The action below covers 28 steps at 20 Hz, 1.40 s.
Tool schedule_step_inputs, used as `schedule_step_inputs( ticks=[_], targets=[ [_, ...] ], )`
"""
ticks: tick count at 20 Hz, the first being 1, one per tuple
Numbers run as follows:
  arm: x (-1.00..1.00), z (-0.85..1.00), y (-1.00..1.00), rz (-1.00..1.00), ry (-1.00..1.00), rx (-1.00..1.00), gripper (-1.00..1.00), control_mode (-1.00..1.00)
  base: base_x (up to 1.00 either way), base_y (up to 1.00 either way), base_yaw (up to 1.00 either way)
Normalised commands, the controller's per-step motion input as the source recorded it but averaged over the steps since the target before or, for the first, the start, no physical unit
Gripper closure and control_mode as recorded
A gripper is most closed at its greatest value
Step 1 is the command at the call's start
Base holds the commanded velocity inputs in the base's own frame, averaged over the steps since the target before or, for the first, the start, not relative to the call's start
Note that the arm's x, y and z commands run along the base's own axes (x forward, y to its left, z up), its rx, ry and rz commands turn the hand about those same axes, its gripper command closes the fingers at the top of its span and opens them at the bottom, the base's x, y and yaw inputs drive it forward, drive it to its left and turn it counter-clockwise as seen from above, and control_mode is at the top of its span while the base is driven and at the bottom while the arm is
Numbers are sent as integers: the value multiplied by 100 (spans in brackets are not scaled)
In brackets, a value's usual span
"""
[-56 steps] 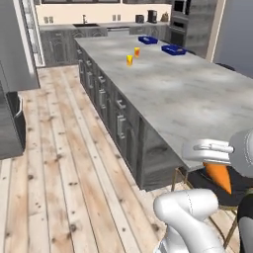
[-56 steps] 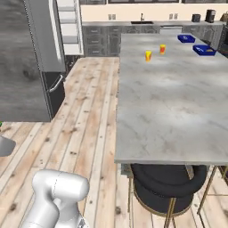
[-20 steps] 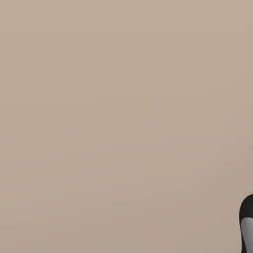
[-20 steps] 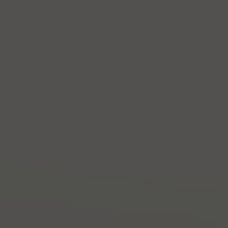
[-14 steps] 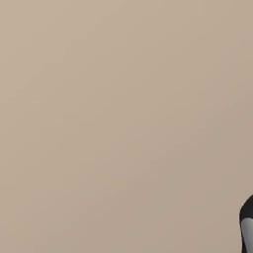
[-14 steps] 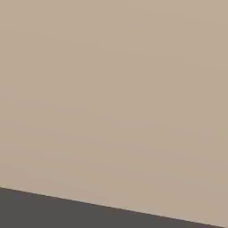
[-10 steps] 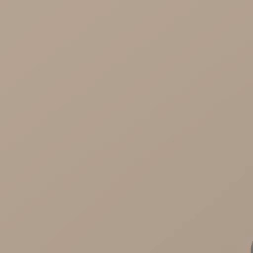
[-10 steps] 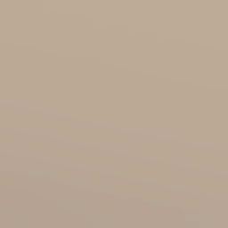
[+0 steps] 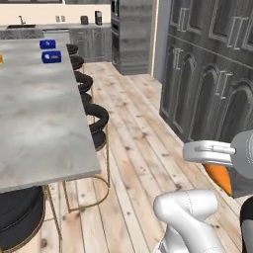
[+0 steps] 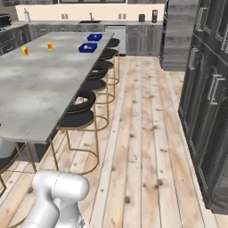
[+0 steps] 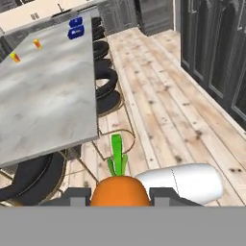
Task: Gather the carrot and potato from the fridge and place them on a tray on the dining counter. Then gather the fish and chicken drumstick from the fridge and place them on the other tray.
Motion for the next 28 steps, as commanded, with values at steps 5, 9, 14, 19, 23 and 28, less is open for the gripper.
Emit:
schedule_step_inputs(
  ticks=[5,9,14,19,23,28],
  targets=[
    [0,0,0,0,0,0,100,100,100,-97,2],
    [0,0,0,0,0,0,100,100,100,-71,10],
    [0,0,0,0,0,0,100,100,100,-42,12],
    [0,0,0,0,0,0,100,100,100,-21,11],
    [0,0,0,0,0,0,100,100,100,-23,12],
    [0,0,0,0,0,0,100,100,100,-31,17]
  ],
)
